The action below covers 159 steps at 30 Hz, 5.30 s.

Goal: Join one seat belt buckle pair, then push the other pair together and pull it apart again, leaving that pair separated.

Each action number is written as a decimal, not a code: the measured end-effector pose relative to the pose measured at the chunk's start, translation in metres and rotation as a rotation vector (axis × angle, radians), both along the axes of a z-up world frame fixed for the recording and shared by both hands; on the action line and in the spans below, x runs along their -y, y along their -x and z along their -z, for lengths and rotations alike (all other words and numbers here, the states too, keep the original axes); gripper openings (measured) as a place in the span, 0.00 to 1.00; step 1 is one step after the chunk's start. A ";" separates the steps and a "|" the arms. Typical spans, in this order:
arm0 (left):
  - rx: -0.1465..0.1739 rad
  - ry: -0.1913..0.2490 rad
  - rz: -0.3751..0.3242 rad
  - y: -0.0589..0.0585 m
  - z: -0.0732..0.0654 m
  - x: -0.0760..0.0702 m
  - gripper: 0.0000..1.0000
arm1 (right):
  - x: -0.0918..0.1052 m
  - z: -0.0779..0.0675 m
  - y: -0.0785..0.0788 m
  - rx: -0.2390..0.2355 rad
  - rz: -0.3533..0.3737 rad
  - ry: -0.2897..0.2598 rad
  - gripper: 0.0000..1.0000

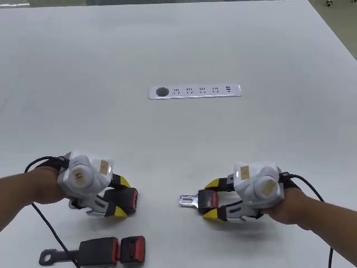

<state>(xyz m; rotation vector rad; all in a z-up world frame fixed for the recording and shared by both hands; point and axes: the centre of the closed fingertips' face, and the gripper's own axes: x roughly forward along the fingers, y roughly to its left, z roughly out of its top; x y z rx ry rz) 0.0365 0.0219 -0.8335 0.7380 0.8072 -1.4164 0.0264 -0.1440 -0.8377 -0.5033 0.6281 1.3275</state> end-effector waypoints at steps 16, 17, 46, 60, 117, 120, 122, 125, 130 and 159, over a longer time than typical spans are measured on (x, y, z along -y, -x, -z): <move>-0.024 0.016 -0.195 -0.012 -0.010 0.011 0.59 | 0.010 -0.013 -0.014 -0.003 0.164 -0.034 0.61; -0.006 0.055 -0.227 -0.019 -0.015 0.014 0.65 | 0.010 -0.015 -0.016 0.006 0.184 -0.044 0.64; 0.197 0.364 -0.748 0.010 -0.106 0.004 0.93 | 0.051 -0.101 0.011 0.185 0.639 -0.177 0.93; 0.234 0.410 -0.783 0.059 -0.123 -0.024 0.95 | 0.067 -0.119 0.056 0.225 0.681 -0.206 0.97; 0.236 0.400 -0.836 0.113 -0.108 -0.057 0.96 | 0.098 -0.101 0.119 0.165 0.762 -0.209 0.98; 0.239 0.400 -0.833 0.112 -0.109 -0.057 0.96 | 0.099 -0.101 0.118 0.163 0.764 -0.209 0.98; 0.242 0.400 -0.834 0.112 -0.109 -0.057 0.96 | 0.098 -0.102 0.118 0.165 0.761 -0.212 0.98; 0.244 0.400 -0.834 0.111 -0.109 -0.058 0.96 | 0.097 -0.102 0.118 0.168 0.758 -0.215 0.98; 0.248 0.399 -0.834 0.110 -0.110 -0.058 0.96 | 0.096 -0.102 0.118 0.162 0.763 -0.219 0.98; 0.236 0.399 -0.832 0.110 -0.105 -0.056 0.93 | 0.096 -0.094 0.121 0.143 0.775 -0.202 0.96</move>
